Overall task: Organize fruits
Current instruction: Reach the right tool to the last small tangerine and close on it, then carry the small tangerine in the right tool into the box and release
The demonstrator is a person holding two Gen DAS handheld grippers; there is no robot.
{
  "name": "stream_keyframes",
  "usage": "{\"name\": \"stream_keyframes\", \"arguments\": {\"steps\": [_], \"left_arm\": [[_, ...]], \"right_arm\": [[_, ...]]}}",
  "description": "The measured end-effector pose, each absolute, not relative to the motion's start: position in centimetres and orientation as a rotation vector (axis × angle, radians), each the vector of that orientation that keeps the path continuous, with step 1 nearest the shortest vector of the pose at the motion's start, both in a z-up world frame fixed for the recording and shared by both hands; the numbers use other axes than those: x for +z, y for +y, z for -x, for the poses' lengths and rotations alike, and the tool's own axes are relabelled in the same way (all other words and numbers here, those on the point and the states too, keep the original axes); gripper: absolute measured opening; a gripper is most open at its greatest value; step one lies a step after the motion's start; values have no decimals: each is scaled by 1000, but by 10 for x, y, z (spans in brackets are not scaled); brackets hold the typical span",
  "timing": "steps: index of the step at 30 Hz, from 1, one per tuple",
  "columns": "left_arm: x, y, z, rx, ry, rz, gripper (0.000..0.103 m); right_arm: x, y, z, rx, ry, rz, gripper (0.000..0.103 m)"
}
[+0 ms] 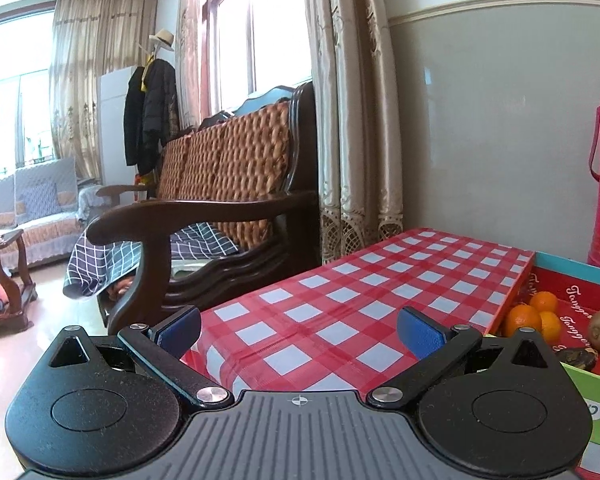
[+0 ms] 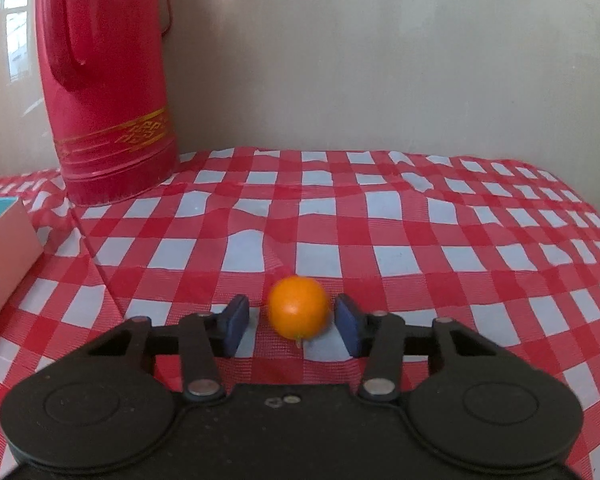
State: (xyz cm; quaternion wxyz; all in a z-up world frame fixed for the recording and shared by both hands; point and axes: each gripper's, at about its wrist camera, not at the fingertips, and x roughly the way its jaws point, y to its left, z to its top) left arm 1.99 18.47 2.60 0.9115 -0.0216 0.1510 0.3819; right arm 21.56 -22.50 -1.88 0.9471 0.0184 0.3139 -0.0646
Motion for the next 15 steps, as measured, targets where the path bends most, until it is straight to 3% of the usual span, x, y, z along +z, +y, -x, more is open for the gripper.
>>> {"name": "stream_keyframes", "arguments": {"steps": [2,7,15], "left_arm": [[26,183,-21,784,312,40,103],[27,178,-21,779,305,15,103],[28,180,-19,784,308,38,103]], "right_arm": [[-19,-223,-215,-131,637,-34,38],[-17,-223,-212,-118,623,-46,24],[-11,-225,-201,-94,589,-74,24]]}}
